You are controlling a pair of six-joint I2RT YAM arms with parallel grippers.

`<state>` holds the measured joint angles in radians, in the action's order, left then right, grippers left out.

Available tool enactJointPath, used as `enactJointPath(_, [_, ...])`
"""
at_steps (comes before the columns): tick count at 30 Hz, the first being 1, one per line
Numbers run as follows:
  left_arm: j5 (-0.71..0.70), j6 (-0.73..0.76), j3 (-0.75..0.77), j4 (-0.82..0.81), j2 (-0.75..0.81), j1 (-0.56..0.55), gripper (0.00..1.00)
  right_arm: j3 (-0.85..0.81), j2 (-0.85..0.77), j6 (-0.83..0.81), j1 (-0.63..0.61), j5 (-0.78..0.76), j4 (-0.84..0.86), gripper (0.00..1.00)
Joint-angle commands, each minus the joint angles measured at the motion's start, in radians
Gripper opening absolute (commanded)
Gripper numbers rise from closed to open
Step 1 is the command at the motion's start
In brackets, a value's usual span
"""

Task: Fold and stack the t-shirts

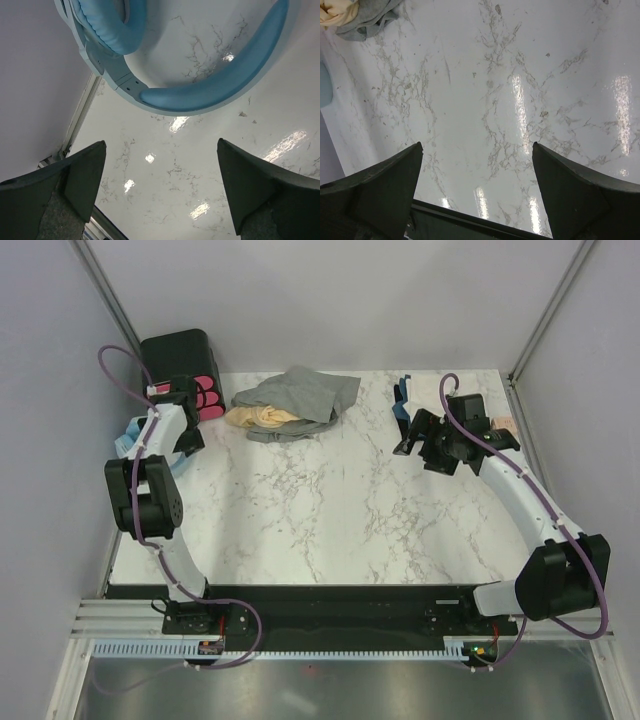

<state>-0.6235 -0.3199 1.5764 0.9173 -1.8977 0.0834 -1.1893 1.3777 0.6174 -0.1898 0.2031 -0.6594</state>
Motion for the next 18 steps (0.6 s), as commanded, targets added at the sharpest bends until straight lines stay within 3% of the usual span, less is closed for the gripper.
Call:
enactJointPath(1, [-0.002,0.038,0.02,-0.067,-0.026,0.004,1.0,-0.021,0.001,0.012,-0.005,0.025,0.03,0.98])
enactJointPath(13, [-0.002,0.045,-0.012,-0.127,-0.101,0.006,0.99,-0.004,-0.016,0.016,-0.007,0.021,0.03,0.98])
enactJointPath(18, [-0.008,0.03,-0.013,-0.124,-0.126,0.006,0.95,-0.01,-0.008,0.019,-0.008,0.024,0.03,0.98])
